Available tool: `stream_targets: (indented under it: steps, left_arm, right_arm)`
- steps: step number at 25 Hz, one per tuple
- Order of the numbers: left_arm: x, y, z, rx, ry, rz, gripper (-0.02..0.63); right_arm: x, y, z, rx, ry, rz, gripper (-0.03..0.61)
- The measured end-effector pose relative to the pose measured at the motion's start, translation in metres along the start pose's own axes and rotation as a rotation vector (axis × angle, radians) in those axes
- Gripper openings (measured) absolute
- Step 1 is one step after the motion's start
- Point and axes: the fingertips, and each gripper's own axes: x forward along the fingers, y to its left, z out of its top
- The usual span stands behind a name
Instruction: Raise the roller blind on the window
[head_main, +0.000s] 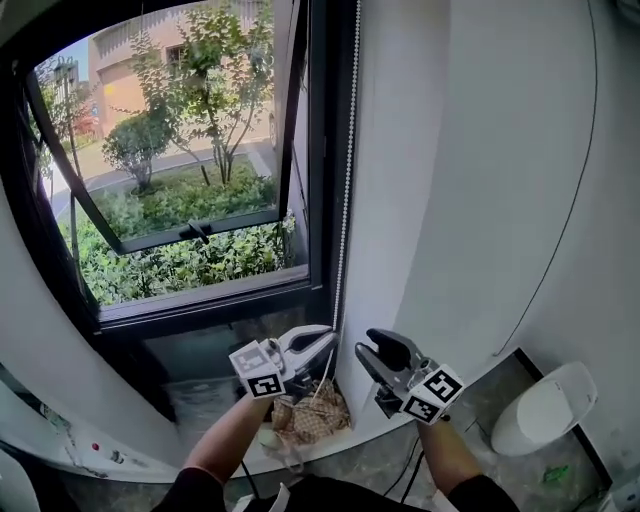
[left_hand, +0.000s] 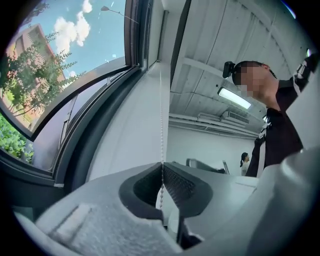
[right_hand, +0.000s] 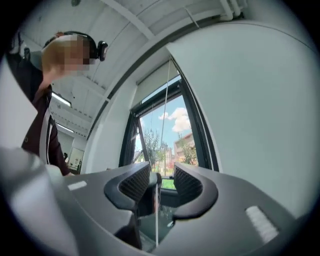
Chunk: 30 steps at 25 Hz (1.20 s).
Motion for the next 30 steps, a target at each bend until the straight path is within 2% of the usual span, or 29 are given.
stream_targets:
  steps: [4, 7, 10, 16, 19, 20, 21, 25, 28, 30]
  left_arm:
    - [0.006, -0.008, 0.0, -0.008, -0.003, -0.008, 0.011]
    - [0.007, -0.012, 0.001, -0.008, 0.001, -0.004, 0.011]
    - [0.005, -0.014, 0.002, -0.009, 0.006, -0.001, 0.011]
    - [0.004, -0.02, 0.002, -0.023, 0.001, -0.008, 0.011]
    - [0.006, -0.026, 0.002, -0.035, -0.009, -0.021, 0.011]
    - [0.007, -0.029, 0.002, -0.037, -0.011, -0.026, 0.011]
    - [0.008, -0.03, 0.001, -0.038, -0.013, -0.031, 0.011]
    - [0.008, -0.028, -0.002, -0.043, -0.016, -0.035, 0.011]
    - [0.011, -0.029, -0.018, -0.029, 0.03, -0.037, 0.011]
    - [0.008, -0.025, -0.047, -0.033, 0.092, -0.033, 0.011]
  right_arm:
    - [0.024, 0.0, 0.056, -0.027, -0.1, 0.014, 0.144]
    - [0.042, 0.007, 0.077, -0.079, -0.103, 0.03, 0.144]
    - [0.058, 0.01, 0.087, -0.087, -0.087, 0.041, 0.147]
    - [0.077, 0.013, 0.097, 0.0, -0.083, 0.07, 0.156]
    - [0.079, 0.02, 0.102, -0.007, -0.103, 0.083, 0.108]
    - [0.078, 0.022, 0.104, -0.011, -0.115, 0.085, 0.081]
    - [0.077, 0.023, 0.105, -0.018, -0.125, 0.08, 0.029]
    - [0.07, 0.017, 0.104, -0.031, -0.152, 0.056, 0.017]
    - [0.062, 0.013, 0.092, -0.061, -0.128, 0.045, 0.016]
    - [0.056, 0.011, 0.067, -0.057, -0.077, 0.036, 0.015]
